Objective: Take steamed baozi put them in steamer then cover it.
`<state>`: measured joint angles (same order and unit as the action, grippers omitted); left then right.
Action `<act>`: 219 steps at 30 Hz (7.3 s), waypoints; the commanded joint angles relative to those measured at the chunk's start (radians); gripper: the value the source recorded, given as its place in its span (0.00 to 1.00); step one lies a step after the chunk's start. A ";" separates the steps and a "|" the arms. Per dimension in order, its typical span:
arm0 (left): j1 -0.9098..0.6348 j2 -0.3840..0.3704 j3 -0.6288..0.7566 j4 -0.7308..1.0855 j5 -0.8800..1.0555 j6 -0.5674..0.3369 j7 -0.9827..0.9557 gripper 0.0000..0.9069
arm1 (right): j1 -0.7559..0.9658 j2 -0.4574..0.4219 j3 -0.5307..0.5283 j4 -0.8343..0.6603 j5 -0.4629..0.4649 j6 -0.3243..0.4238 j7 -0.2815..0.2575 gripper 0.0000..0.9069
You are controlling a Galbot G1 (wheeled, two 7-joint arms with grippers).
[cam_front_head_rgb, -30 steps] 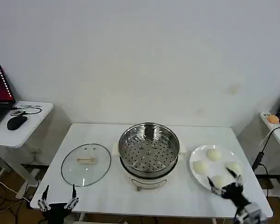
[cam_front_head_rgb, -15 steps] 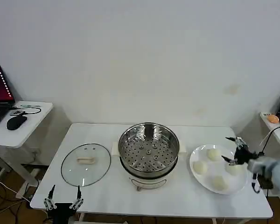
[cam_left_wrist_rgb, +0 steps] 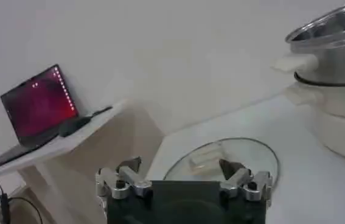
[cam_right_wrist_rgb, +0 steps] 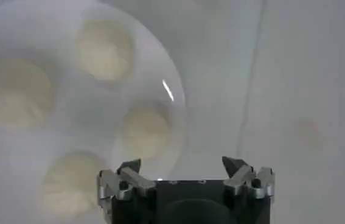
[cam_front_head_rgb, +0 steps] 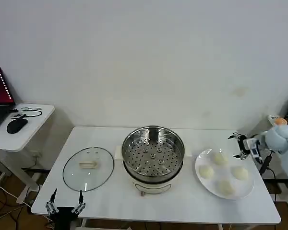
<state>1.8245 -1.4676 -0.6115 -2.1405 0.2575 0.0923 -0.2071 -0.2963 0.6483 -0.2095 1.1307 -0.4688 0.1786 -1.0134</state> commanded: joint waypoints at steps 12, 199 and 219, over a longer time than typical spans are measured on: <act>-0.006 -0.003 -0.007 0.016 0.018 0.000 0.010 1.00 | 0.242 0.183 -0.329 -0.321 0.053 -0.053 -0.077 1.00; -0.010 0.015 0.022 -0.014 0.036 0.025 0.043 1.00 | 0.290 0.022 -0.729 0.153 0.422 -0.299 0.076 1.00; -0.021 0.011 0.022 -0.006 0.031 0.026 0.042 1.00 | 0.293 0.059 -0.740 0.104 0.385 -0.344 0.063 0.72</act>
<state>1.8036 -1.4555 -0.5897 -2.1451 0.2886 0.1174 -0.1647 0.0027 0.6848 -0.9518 1.2567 -0.0789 -0.1535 -0.9504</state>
